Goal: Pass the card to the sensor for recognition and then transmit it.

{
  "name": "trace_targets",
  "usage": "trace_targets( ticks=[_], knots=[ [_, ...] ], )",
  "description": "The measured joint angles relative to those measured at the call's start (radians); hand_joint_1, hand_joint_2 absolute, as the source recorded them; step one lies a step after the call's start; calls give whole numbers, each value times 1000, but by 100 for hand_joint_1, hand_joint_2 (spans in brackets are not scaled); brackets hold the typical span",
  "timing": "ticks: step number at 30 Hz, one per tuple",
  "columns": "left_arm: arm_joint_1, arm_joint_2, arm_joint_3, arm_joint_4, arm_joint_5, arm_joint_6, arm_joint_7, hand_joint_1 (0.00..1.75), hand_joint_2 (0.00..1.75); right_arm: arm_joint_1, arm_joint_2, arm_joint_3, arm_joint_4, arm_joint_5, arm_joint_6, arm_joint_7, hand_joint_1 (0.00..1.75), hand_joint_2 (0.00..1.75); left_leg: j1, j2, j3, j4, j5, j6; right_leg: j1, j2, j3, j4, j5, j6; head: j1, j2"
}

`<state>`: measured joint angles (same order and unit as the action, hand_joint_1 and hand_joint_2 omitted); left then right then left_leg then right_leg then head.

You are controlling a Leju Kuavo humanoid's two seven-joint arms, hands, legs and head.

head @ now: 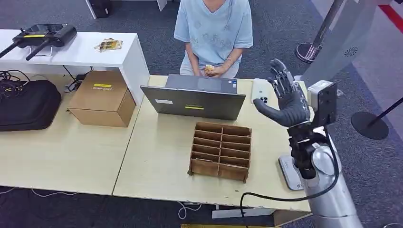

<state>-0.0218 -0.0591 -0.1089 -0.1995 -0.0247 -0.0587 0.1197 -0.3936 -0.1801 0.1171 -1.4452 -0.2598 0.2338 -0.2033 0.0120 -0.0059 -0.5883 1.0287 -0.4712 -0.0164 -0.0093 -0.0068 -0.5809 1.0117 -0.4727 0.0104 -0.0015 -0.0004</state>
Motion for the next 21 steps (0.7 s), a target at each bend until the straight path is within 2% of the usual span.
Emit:
trace_targets(
  ticks=[2, 5, 9, 12, 15, 17, 21],
  knots=[
    [3, -4, 23, 0, 39, 15, -18, 0, 0, 72, 0, -18, -61, 11, -18, -5, 0, 175, 0, 0, 0, 0, 0, 0, 0, -1, 0, 0, 0, 0, 1, 0],
    [8, -8, 38, 0, 39, 17, -25, 0, 0, 179, 2, -35, -148, 69, -57, -3, 0, 175, 0, -1, -1, 0, -1, -1, 0, -1, 0, 0, -1, -1, 0, 0],
    [14, -11, 42, 1, 28, 28, -16, 0, 0, 291, 6, -59, -253, 200, -132, 19, 0, 175, 0, -1, -1, 0, -2, -2, 0, -1, 0, 0, -2, -1, 0, 0],
    [18, -13, 45, 1, 35, 44, -13, 0, 0, 380, 14, -77, -332, 296, -159, 25, 0, 175, 0, -1, 0, 0, -2, -1, 0, -1, 0, 0, -2, -2, 0, 0],
    [19, -13, 50, 1, 36, 51, -27, 0, 0, 477, 36, -87, -412, 467, -215, 40, 0, 175, 0, -1, -1, -1, -3, -2, 0, -2, 0, 0, -4, -3, 0, 0],
    [19, -13, 51, 1, 21, 52, -27, 0, 0, 535, 42, -87, -459, 636, -252, 66, 0, 175, 0, 0, 0, -1, -3, -2, 0, -1, 0, 0, -4, -3, 0, 0],
    [18, -13, 51, 1, 1, 55, -26, 0, 0, 622, 42, -78, -531, 844, -256, 101, 0, 175, 0, 0, 0, -2, -3, -2, 0, -1, -1, 0, -4, -4, 0, 0]
  ],
)
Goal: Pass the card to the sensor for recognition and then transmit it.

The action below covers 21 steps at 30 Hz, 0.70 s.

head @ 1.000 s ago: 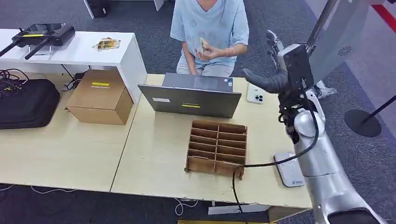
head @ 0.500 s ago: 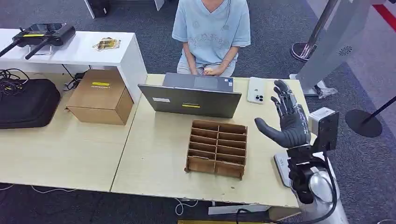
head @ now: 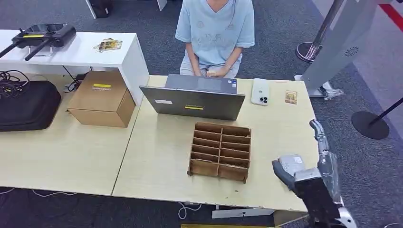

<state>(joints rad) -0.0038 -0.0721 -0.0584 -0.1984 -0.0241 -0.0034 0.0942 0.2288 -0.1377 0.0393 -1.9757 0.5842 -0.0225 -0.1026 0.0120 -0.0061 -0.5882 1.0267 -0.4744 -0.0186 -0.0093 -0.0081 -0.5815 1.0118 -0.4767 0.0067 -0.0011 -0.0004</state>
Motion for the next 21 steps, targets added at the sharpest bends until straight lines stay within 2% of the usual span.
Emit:
trace_targets(
  ticks=[6, 13, 15, 19, 21],
  knots=[
    [-1, 0, 0, 0, -14, 0, 10, 0, 0, 68, -11, 51, -62, 182, -15, 33, 0, 175, 0, 1, 0, 0, 0, 0, 0, 1, 0, 0, 0, 0, 0, 0],
    [-1, 7, 0, 0, -60, 11, 18, 0, 0, 78, -21, 156, -75, 255, 26, 108, 0, 175, 0, 1, 1, 0, 0, 0, 0, 1, 0, 1, 0, 0, 0, 0],
    [-1, 9, 0, 0, -66, 17, 18, 0, 0, 74, -33, 195, -73, 300, 39, 159, 0, 175, 0, 1, 1, 0, 0, 0, 0, 1, 0, 1, 0, 0, 0, 0],
    [-2, 10, 0, 0, -72, 24, 25, 0, 0, 51, -77, 263, -60, 527, 58, 322, 0, 175, 0, 1, 1, 0, 0, 0, 0, 1, 0, 1, 0, 0, 0, 0],
    [-1, 10, 0, 0, -86, 24, 36, 0, 0, 37, -98, 297, -51, 609, 53, 374, 0, 175, 0, 1, 1, 0, 0, 0, 0, 1, 0, 1, 0, 0, 0, 0]
  ],
)
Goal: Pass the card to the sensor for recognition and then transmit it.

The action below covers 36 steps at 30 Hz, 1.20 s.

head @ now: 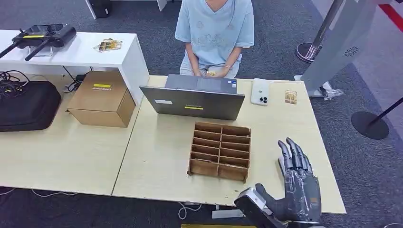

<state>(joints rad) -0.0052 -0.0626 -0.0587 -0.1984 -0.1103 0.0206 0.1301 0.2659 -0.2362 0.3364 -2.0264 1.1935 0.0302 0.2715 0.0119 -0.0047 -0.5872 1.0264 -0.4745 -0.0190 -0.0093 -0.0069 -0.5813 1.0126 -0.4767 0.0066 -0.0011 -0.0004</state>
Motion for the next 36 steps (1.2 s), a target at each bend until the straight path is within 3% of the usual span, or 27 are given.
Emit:
trace_targets(
  ticks=[8, 12, 17, 24, 28, 36],
  knots=[
    [1, 0, -14, 0, -34, -3, 3, 0, 0, -3, -50, 36, 11, -2, -26, 75, 0, 175, 0, 0, 0, 0, 0, 0, 0, 0, 0, 0, 0, 0, 0, 0],
    [1, 2, -26, 0, -52, -21, 3, 0, 0, 9, -61, 38, 8, -81, -24, 74, 0, 175, 0, 0, 0, 0, 0, 0, 0, 0, 0, 0, 0, 0, 0, 0],
    [0, 6, -41, 0, -63, -30, 3, 0, 0, 14, -69, 61, 11, -93, -19, 81, 0, 175, 0, 0, 0, 0, 0, 0, 0, 0, 0, 0, 0, 0, 0, 0],
    [-2, 6, -67, 0, -88, -31, 3, 0, 0, -22, -77, 128, 34, 67, -56, 118, 0, 175, 0, 0, 1, 0, 0, 0, 0, 0, 0, 0, 0, 0, 0, 0],
    [-3, 6, -74, 0, -88, -30, -1, 0, 0, -54, -76, 156, 63, 94, -57, 110, 0, 175, 0, 0, 1, 0, 0, 0, 0, 0, 0, 0, 0, 0, 0, 0],
    [-12, 6, -82, 0, -95, -40, -4, 0, 0, -163, -74, 179, 177, 38, -93, -11, 2, 175, 0, 1, 1, 0, 0, 0, 0, 1, 0, 0, 0, -1, 0, 0]
  ],
)
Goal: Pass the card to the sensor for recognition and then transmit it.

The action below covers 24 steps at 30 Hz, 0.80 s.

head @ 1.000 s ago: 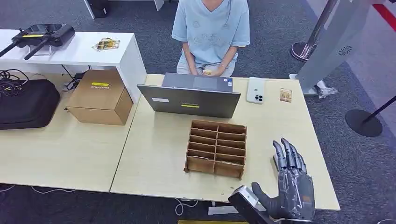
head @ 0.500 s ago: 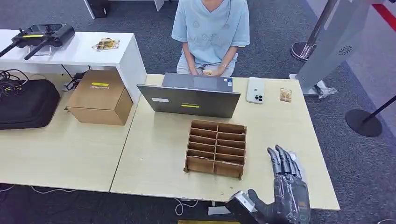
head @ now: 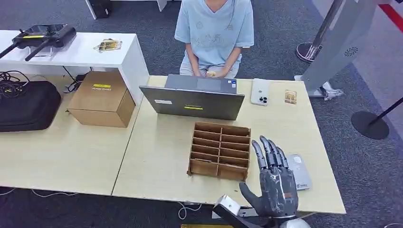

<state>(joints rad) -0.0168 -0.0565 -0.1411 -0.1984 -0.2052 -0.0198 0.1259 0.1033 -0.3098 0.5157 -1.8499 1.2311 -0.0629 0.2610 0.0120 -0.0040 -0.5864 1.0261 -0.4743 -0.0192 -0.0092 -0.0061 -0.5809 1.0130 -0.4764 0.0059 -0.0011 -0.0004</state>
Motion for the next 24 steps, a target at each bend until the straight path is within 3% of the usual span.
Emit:
trace_targets(
  ticks=[11, 12, 13, 14, 15, 16, 17, 21, 22, 24],
  knots=[
    [-5, 0, 0, 0, -1, -21, -2, 0, 0, -74, 36, 37, 76, -50, 2, -31, 5, 175, 0, 0, 0, 0, 0, 0, 0, 0, 0, 0, 0, 0, 0, 0],
    [-5, 0, 0, 0, -1, -26, -2, 0, 0, -84, 60, 53, 94, -51, 10, -30, 12, 175, 0, 0, 0, 0, 0, 0, 0, 0, 0, 0, 0, -1, 0, 0],
    [-5, 0, 0, 0, 0, -26, -2, 0, 0, -85, 65, 55, 98, -51, 18, -29, 33, 175, 0, 0, 0, 0, 0, 0, 0, 0, 0, 1, -1, -1, 0, 0],
    [-5, 0, 0, 0, 0, -26, -2, 0, 0, -84, 69, 55, 101, -50, 20, -28, 42, 175, 0, 0, 0, 0, 0, 0, 0, 0, 0, 1, -1, -1, 0, 0],
    [-4, 0, 0, 0, 0, -26, -2, 0, 0, -84, 75, 56, 105, -49, 23, -28, 84, 175, 0, 0, 0, 0, 0, 0, 0, 0, 0, 1, -1, -1, 0, 0],
    [-4, 0, 0, 0, 0, -25, -2, 0, 0, -85, 80, 56, 109, -49, 24, -28, 89, 175, 0, 0, 0, 0, 0, 0, 0, 0, 0, 1, -1, -1, 0, 0],
    [-4, 0, 0, 0, 0, -25, -2, 0, 0, -85, 83, 56, 112, -49, 25, -28, 75, 175, 0, 0, 0, 0, 0, 0, 0, 0, 0, 1, -1, -1, 0, 0],
    [-4, 0, 0, 0, 5, -24, -2, 0, 0, -85, 99, 56, 128, -29, 32, -28, 70, 175, 0, 0, 0, 0, 0, 0, 0, 0, 0, 1, -1, -1, 0, 0],
    [-4, 0, 0, 0, 6, -24, -2, 0, 0, -84, 101, 56, 129, -27, 34, -28, 101, 175, 0, 0, 0, 0, 0, 0, 0, 0, 0, 1, -1, -1, 0, 0],
    [-4, 0, 0, 0, 10, -24, -2, 0, 0, -84, 108, 56, 137, -17, 35, -25, 105, 175, 0, 0, 0, 0, 0, 0, 0, 0, 0, 1, -1, -1, 0, 0]
  ],
)
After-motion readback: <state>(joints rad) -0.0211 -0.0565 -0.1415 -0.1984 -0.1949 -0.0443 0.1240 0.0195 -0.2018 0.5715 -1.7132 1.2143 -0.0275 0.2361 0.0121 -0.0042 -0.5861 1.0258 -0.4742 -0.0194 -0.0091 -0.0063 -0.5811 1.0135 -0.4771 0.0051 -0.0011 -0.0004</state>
